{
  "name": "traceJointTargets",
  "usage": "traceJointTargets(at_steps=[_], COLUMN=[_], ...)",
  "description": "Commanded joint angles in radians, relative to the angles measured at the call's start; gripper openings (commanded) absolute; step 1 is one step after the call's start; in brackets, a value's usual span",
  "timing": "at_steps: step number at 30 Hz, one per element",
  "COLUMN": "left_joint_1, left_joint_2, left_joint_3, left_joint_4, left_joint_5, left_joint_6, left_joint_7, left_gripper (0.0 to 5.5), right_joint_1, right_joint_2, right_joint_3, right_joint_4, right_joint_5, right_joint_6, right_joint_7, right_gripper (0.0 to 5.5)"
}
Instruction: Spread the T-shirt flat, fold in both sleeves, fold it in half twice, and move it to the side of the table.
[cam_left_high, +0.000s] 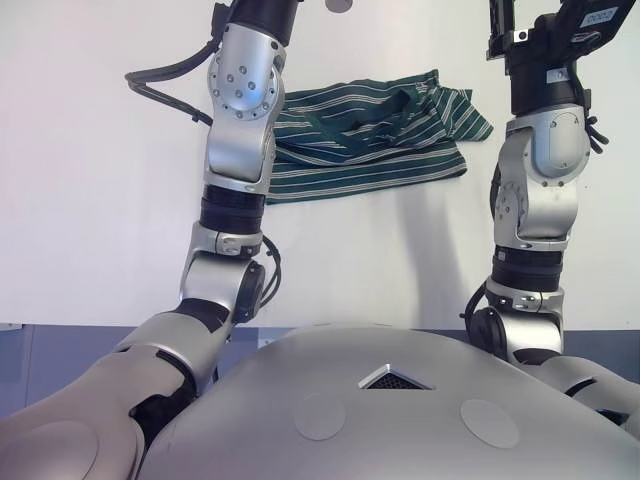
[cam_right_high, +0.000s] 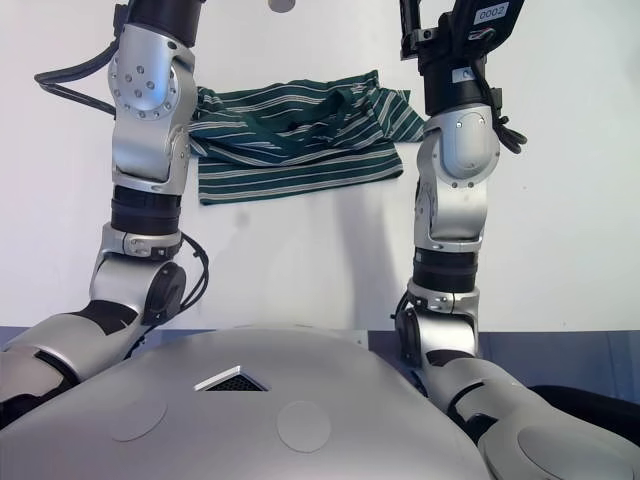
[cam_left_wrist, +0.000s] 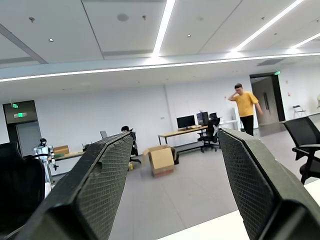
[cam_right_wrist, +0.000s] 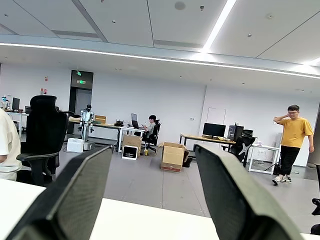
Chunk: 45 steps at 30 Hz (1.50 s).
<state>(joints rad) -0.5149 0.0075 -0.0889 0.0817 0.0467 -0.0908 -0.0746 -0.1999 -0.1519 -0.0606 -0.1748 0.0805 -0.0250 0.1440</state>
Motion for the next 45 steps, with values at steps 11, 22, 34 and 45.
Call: traceJointTargets(at_steps=[11, 22, 34, 45], left_joint_1=[0.05, 0.072, 0.12, 0.157], left_joint_2=[0.415, 0.469, 0.492, 0.471], left_joint_3=[-0.145, -0.279, -0.284, -0.247], left_joint_4=[0.057, 0.126, 0.101, 0.073], left_joint_5=[-0.07, 0.061, 0.06, 0.016], left_joint_6=[0.353, 0.474, 0.446, 0.398], left_joint_7=[-0.674, -0.733, -0.762, -0.751], left_gripper=[3.09, 3.09, 1.92, 0.02], right_joint_1=[0.22, 0.284, 0.277, 0.271], right_joint_2=[-0.273, -0.228, -0.21, -0.212], right_joint_3=[0.004, 0.052, 0.049, 0.046], right_joint_4=[0.013, -0.021, -0.022, -0.01], right_joint_5=[-0.019, -0.078, -0.083, -0.09], right_joint_6=[0.025, -0.036, -0.043, -0.052], right_joint_7=[0.278, 0.223, 0.201, 0.19], right_gripper=[3.04, 3.04, 3.04, 3.04])
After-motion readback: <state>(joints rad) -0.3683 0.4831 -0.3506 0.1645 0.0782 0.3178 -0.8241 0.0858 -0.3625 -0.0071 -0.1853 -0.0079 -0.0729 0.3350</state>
